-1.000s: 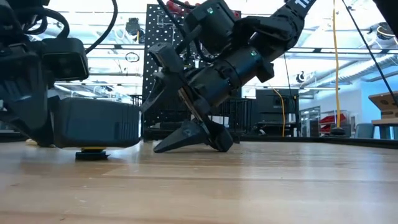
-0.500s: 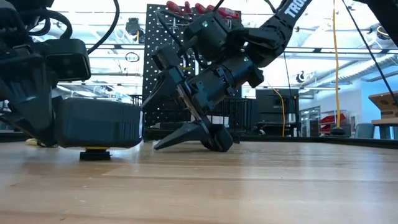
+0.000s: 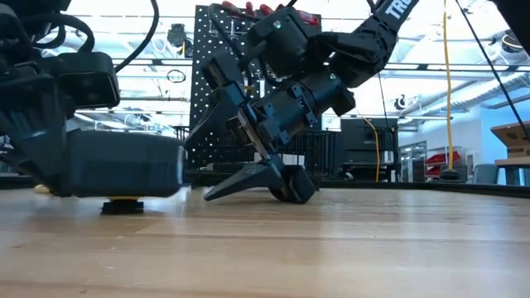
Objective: Hang tools onto peg board
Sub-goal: Hang the measuring tape on the peg board
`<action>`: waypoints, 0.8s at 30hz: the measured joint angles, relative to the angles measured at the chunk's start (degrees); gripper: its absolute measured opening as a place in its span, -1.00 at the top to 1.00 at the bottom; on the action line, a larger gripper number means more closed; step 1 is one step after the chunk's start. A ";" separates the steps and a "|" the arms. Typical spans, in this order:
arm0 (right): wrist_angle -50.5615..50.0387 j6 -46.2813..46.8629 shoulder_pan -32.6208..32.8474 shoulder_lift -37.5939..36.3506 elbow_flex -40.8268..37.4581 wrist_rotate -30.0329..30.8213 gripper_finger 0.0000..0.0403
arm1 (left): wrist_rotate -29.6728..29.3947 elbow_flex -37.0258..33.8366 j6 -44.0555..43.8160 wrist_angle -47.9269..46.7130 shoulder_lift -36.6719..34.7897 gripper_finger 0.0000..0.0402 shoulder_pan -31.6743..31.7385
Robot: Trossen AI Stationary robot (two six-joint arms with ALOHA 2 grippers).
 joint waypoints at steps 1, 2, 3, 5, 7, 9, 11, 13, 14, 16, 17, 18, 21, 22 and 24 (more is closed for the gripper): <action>0.48 0.47 0.32 0.00 0.00 -0.06 -0.25 | 0.07 0.00 -0.02 -0.06 0.00 0.37 -0.04; 0.80 0.85 0.77 -0.11 -0.01 0.02 -0.25 | 0.15 0.00 -0.02 -0.19 0.00 0.37 -0.04; 0.84 1.34 1.20 -0.33 -0.02 0.30 -0.25 | 0.40 -0.02 0.00 -0.26 0.00 0.37 -0.04; 1.09 2.13 2.10 -0.80 -0.08 0.63 -0.25 | 0.85 -0.06 0.09 -0.41 0.00 0.37 -0.13; 1.23 1.99 2.78 -1.54 -0.17 -0.02 -0.25 | 0.88 -0.07 0.09 -0.61 0.01 0.37 -0.10; 3.01 0.09 3.42 -2.23 -0.14 0.79 -0.25 | 0.15 -0.11 0.04 -0.21 0.02 0.37 0.02; 5.26 -1.04 3.81 -2.55 0.00 2.11 -0.25 | -0.36 0.07 0.02 0.90 -0.04 0.37 0.09; 5.35 -1.35 3.92 -2.42 0.04 2.58 -0.26 | -0.33 0.04 0.02 0.58 -0.04 0.37 0.07; 4.87 -1.79 3.92 -2.18 0.04 2.91 -0.27 | -0.31 0.02 0.02 0.53 -0.04 0.37 0.01; 2.56 -2.34 3.89 -2.07 0.00 3.02 -0.31 | -0.29 0.02 -0.07 0.60 -0.04 0.37 0.03; 1.73 -2.44 3.88 -2.08 0.00 2.95 -0.34 | -0.23 0.02 -0.18 0.54 -0.04 0.37 0.03; 1.10 -2.46 3.88 -2.08 0.01 2.69 -0.37 | -0.14 0.02 -0.68 0.49 -0.04 0.37 0.06; 0.11 -3.64 3.86 -2.08 0.02 2.34 -0.47 | 0.54 0.00 -0.99 1.33 -0.04 0.37 -0.02; 0.28 -4.36 3.84 -2.08 0.02 1.73 -0.50 | 1.71 -0.02 -0.33 2.72 -0.04 0.37 -0.11; 0.32 -5.61 3.51 -2.08 0.07 0.86 -0.54 | 5.43 0.00 0.40 6.14 -0.07 0.37 -0.43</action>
